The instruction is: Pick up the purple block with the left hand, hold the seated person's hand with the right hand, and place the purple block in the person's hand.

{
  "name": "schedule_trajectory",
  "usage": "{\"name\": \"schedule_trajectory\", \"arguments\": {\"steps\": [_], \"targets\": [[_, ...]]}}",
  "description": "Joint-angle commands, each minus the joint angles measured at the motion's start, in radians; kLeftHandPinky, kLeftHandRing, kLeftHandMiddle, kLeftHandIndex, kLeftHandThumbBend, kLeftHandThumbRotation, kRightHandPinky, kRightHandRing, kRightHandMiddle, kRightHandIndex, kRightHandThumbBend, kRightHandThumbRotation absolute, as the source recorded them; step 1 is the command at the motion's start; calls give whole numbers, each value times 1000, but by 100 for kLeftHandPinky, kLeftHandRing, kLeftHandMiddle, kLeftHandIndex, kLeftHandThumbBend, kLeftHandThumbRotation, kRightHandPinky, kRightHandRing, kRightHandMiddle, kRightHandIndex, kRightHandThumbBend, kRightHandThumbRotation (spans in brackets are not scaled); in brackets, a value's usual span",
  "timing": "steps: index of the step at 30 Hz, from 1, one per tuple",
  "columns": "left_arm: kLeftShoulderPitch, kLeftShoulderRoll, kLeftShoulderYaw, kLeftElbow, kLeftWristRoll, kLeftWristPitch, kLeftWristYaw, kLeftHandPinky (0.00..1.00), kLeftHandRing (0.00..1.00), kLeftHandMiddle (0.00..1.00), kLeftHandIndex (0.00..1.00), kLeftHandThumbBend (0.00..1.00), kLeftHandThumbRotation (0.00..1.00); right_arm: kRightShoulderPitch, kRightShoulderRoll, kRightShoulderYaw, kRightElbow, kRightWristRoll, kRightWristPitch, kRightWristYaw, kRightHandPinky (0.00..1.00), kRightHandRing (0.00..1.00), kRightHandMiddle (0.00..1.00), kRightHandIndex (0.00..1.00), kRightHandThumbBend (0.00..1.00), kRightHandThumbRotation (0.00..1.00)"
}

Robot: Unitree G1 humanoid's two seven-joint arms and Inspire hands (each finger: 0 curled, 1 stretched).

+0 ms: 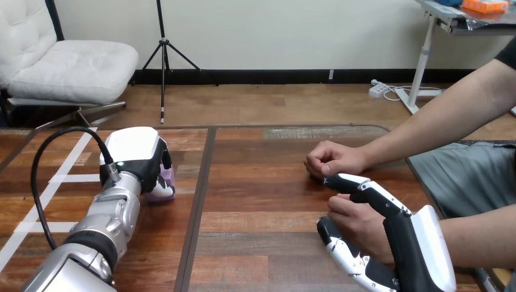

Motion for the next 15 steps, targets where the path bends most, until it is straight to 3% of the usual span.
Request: {"name": "schedule_trajectory", "arguments": {"steps": [1,8,15], "targets": [[24,-7,-12,-10,8,-23,-2,44,51,56,58,58,0,-44,-3,-6,-46,-10,-8,-11,70,73,74,72,46,49],[41,0,-16,-17,10,-53,11,41,49,54,57,57,2,-43,-1,-7,-46,-11,-4,-10,70,73,74,72,46,49],[67,9,-18,-31,10,-112,48,44,53,59,62,59,3,-43,-2,-5,-47,-5,-2,-3,70,74,74,72,46,50]]}}
